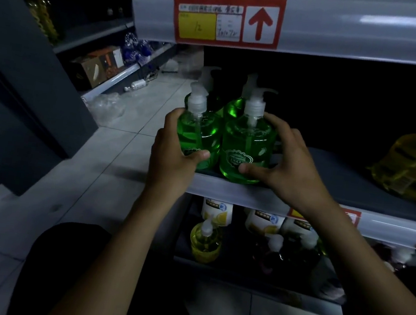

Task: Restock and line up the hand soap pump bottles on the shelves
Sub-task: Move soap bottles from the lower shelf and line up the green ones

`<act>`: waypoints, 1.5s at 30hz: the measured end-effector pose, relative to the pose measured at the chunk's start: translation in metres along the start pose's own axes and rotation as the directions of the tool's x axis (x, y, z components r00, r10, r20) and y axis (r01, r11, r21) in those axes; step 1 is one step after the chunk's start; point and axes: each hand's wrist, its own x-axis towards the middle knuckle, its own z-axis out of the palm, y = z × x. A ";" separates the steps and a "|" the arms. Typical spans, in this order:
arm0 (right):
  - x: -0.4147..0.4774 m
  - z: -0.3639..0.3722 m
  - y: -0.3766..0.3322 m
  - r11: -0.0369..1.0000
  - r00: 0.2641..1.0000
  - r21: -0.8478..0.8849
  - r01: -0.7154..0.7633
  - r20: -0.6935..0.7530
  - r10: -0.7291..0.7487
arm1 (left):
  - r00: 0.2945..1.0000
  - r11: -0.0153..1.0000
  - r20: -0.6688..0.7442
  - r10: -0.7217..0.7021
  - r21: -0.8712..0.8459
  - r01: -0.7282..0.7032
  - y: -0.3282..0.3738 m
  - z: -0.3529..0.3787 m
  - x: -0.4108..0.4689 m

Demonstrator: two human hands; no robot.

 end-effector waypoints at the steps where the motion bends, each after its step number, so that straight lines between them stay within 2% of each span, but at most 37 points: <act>1: 0.001 0.000 0.000 1.000 1.000 0.013 0.004 0.016 -0.004 | 1.000 1.000 0.002 -0.004 -0.006 0.004 0.000 0.000 0.000; 12: 0.009 0.000 0.001 0.979 0.995 0.198 -0.043 0.097 0.024 | 0.999 1.000 0.037 0.019 0.003 -0.019 -0.003 -0.005 0.003; 21: 0.016 -0.003 0.003 0.965 0.990 0.256 -0.049 0.139 0.013 | 0.998 1.000 0.056 0.025 0.010 -0.025 -0.004 -0.007 0.004; 22: 0.019 -0.006 0.002 0.950 0.987 0.306 -0.065 0.160 0.016 | 0.998 1.000 0.059 0.024 0.009 -0.025 -0.004 -0.007 0.003; 24: 0.026 -0.014 -0.001 0.850 0.988 0.509 -0.139 0.127 0.085 | 0.999 1.000 0.047 0.018 0.016 -0.019 -0.003 -0.005 0.001; 27: 0.053 -0.017 0.001 0.668 0.937 0.705 -0.240 -0.012 0.349 | 1.000 0.995 -0.013 0.019 0.095 -0.018 0.003 0.003 -0.008; 29: 0.068 -0.011 0.002 0.631 0.902 0.700 -0.334 0.045 0.428 | 0.997 0.982 -0.028 0.065 0.182 -0.059 0.007 0.012 -0.015; 32: 0.075 0.007 0.012 0.604 0.891 0.671 -0.429 0.207 0.404 | 0.998 0.969 -0.012 0.061 0.239 -0.056 0.012 0.021 -0.024; 34: 0.074 0.015 0.020 0.643 0.889 0.617 -0.454 0.269 0.369 | 0.999 0.968 -0.013 0.040 0.247 -0.035 0.012 0.025 -0.025; 36: 0.075 0.017 0.026 0.665 0.899 0.607 -0.436 0.265 0.348 | 0.999 0.965 -0.014 0.039 0.259 -0.034 0.011 0.028 -0.025; 39: 0.075 0.018 0.028 0.644 0.903 0.634 -0.428 0.264 0.339 | 0.998 0.958 -0.017 0.054 0.281 -0.047 0.008 0.030 -0.025; 45: 0.069 0.015 0.020 0.714 0.916 0.576 -0.397 0.197 0.350 | 0.997 0.956 -0.018 0.070 0.288 -0.062 0.005 0.029 -0.024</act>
